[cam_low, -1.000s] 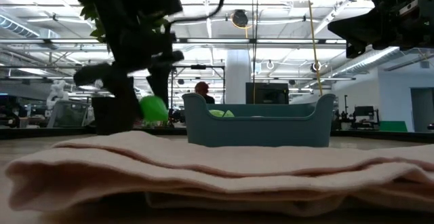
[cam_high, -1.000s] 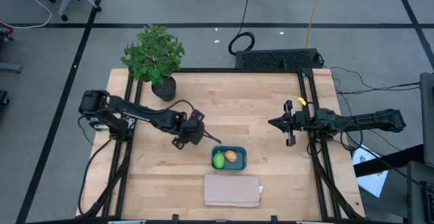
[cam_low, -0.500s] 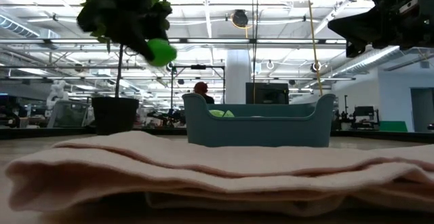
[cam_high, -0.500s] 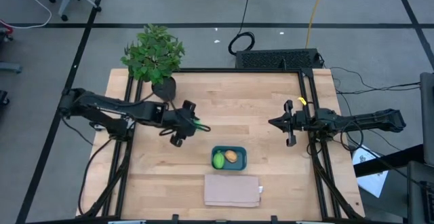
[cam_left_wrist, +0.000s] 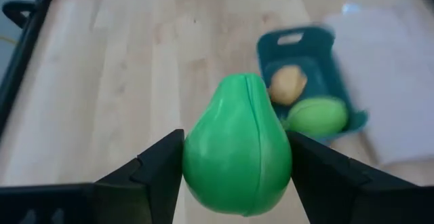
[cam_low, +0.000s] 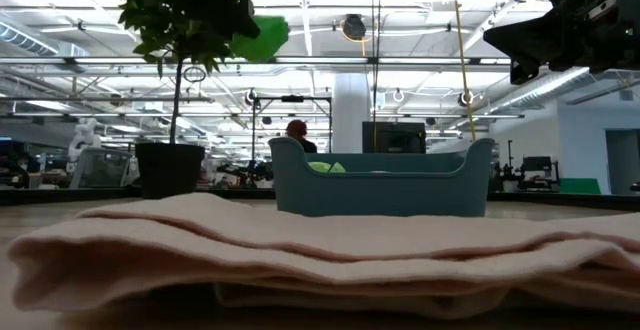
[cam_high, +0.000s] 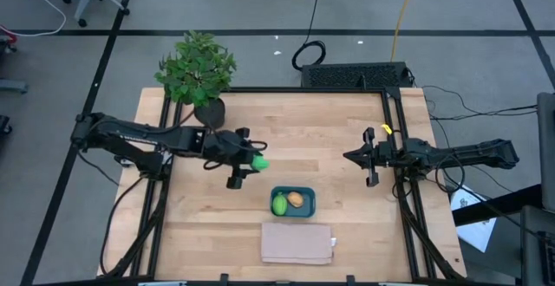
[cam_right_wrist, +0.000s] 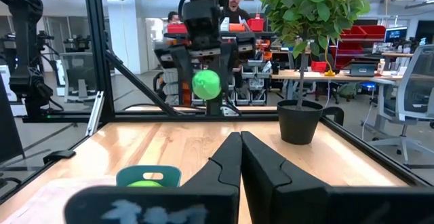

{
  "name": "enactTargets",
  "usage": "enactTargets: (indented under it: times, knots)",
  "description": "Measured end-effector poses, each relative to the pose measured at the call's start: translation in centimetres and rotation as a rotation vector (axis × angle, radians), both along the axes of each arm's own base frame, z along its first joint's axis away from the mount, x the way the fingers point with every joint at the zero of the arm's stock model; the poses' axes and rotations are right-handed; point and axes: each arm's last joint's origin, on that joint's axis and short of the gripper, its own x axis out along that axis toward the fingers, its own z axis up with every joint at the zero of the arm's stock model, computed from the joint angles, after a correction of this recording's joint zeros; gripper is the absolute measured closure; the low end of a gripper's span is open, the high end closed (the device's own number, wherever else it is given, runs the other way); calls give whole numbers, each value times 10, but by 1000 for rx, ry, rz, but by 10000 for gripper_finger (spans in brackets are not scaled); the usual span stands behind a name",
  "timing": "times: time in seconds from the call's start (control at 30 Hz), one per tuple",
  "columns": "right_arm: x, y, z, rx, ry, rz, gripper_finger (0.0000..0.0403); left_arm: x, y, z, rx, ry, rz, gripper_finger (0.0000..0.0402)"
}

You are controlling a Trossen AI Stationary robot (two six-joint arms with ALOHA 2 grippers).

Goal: Pick and placing Produce into tupperware
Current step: Put the green pear into the blue bin

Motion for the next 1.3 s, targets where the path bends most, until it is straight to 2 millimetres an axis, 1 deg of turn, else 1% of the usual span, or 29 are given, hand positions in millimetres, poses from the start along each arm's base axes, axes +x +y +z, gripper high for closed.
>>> enactTargets:
  times: [0.17, 0.27, 0.37, 0.73, 0.87, 1.03, 1.3]
  knots:
    - [0, 0, 0, 0, 1, 0, 403, 4, -2, 5, -115, -59, -12, 165]
    - [0, 0, 0, 0, 1, 0, 403, 8, -4, 11, -178, -129, -39, 165]
    - [0, 0, 0, 0, 1, 0, 403, 11, -4, 17, -217, -186, -31, 165]
    - [0, 0, 0, 0, 2, 0, 403, 12, -2, 17, -222, -198, -3, 165]
    - [0, 0, 0, -1, 2, 0, 403, 13, -2, 20, -247, -223, 6, 165]
    - [0, 0, 0, -3, 2, 0, 403, 17, -4, 21, -274, -255, -23, 165]
    - [0, 0, 0, -3, 1, 0, 403, 19, -4, 26, -281, -309, -27, 165]
